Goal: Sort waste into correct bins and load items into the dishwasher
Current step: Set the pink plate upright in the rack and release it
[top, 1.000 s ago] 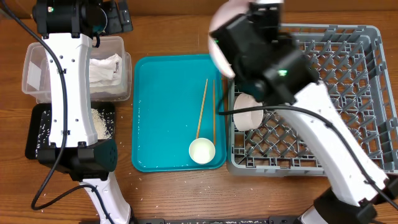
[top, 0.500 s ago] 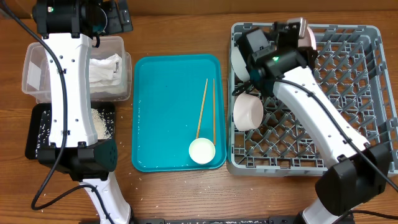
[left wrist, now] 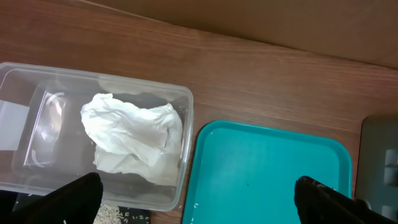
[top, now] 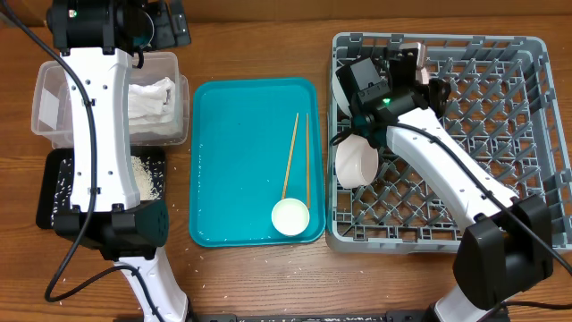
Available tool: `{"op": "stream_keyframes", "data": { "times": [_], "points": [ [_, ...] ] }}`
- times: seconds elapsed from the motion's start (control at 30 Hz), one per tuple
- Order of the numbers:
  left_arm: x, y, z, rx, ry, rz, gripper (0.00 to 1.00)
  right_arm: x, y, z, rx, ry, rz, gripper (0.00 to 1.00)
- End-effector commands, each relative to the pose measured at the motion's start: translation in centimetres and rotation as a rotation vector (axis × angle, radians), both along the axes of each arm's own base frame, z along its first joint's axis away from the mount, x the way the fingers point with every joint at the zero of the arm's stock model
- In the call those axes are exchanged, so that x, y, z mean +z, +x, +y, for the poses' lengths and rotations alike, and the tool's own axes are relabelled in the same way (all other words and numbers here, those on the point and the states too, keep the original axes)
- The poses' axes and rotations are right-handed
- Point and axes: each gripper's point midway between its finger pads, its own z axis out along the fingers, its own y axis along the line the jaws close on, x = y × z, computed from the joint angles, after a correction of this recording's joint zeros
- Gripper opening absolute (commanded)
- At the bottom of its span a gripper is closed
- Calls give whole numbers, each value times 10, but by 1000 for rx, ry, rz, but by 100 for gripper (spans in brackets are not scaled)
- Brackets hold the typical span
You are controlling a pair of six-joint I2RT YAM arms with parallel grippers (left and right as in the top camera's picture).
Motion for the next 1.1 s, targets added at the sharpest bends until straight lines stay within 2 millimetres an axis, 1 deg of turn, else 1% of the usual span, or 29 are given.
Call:
{"op": "stream_keyframes", "data": {
  "times": [0.0,0.1,0.17,0.23,0.33,0.43,0.47,0.53,0.6,0.67,0.77,0.83,0.87,0.9,0.97,1.07],
  "points": [
    [-3,1,4,8,7,6,100,-2,5,12,43,121,11,70],
    [-3,1,4,8,7,6,100,7,7,23,82,212,9,70],
    [-3,1,4,8,7,6,100,21,5,28,101,263,-10,71],
    [-3,1,4,8,7,6,100,41,2,32,124,313,-34,72],
    [-3,1,4,8,7,6,100,77,-7,37,167,395,-87,77],
    [-3,1,4,9,7,6,100,113,-21,46,237,506,-129,79],
    [-3,1,4,8,7,6,100,119,-25,50,259,539,-133,79],
    [-3,1,4,8,7,6,100,131,-34,67,341,651,-129,79],
    [-3,1,4,8,7,6,100,131,-41,82,402,733,-97,79],
    [-3,1,4,8,7,6,100,123,-50,94,440,795,-32,79],
    [-3,1,4,8,7,6,100,103,-67,113,457,910,89,79],
    [-3,1,4,8,7,6,100,87,-79,129,473,988,183,76],
    [-3,1,4,8,7,6,100,84,-81,131,476,998,201,75],
    [-3,1,4,8,7,6,100,76,-85,134,467,1011,233,75],
    [-3,1,3,8,7,6,100,65,-92,130,421,1015,270,76],
    [-3,1,3,8,7,6,100,59,-98,126,387,1015,296,76]
  ]
}}
